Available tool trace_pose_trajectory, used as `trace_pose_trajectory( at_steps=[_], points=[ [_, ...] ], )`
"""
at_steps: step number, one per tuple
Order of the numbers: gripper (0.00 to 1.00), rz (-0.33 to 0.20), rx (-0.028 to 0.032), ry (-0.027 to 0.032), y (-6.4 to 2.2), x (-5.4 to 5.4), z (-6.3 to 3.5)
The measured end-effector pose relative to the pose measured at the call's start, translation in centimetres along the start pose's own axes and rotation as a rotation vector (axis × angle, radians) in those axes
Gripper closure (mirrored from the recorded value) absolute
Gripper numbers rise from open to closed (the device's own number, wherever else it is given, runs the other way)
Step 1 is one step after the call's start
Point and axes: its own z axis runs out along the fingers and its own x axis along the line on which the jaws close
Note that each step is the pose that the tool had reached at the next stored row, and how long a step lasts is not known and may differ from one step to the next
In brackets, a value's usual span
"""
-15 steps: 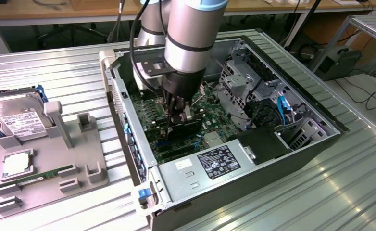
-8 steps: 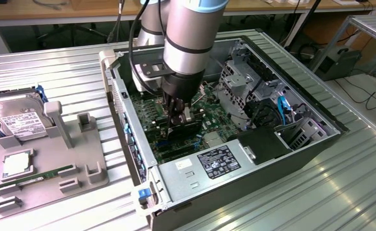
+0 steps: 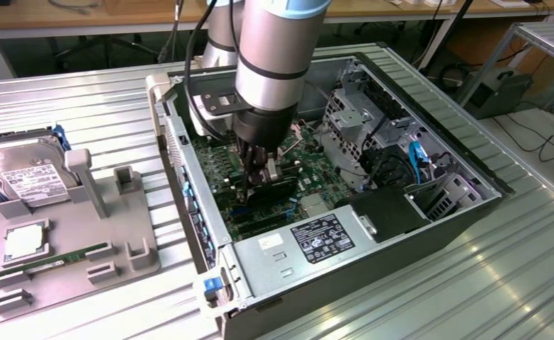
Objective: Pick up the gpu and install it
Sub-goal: 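Press down on the gpu until it lock into place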
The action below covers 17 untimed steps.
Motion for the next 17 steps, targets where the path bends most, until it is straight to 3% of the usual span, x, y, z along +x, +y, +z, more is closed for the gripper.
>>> trace_pose_trajectory(
  at_steps=[13,15,17],
  points=[
    [0.89,0.0,-0.0001,0.0,0.78,0.0,0.36],
    [0.89,0.0,0.0014,-0.0036,0.79,0.0,-0.03],
    [0.89,0.0,-0.0001,-0.0013,0.82,0.0,-1.1]
  ],
)
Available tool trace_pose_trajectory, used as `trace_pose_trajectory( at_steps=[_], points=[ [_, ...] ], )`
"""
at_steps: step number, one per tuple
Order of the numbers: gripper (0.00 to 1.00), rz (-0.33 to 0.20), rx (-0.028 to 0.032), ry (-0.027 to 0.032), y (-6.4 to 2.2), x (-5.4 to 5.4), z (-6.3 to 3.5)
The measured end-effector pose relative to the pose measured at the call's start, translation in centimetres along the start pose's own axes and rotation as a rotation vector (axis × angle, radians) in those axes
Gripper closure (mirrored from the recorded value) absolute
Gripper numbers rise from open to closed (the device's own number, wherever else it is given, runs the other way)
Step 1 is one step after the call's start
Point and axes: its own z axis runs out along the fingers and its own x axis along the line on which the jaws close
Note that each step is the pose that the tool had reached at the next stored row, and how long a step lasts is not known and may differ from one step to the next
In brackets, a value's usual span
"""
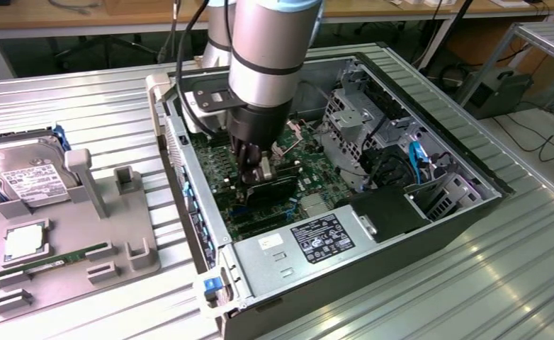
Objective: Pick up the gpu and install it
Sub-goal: 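Press down on the gpu until it lock into place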
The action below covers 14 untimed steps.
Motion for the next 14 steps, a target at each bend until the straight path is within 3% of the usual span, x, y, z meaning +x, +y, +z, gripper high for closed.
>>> trace_pose_trajectory(
  at_steps=[2,5,14],
  points=[
    [0.89,0.0,-0.0007,0.0,-0.11,0.0,-1.26],
    [0.89,0.0,-0.0017,-0.0027,-0.43,0.0,-2.24],
    [0.89,0.0,-0.0017,-0.0035,-0.44,-0.1,-2.25]
  ],
)
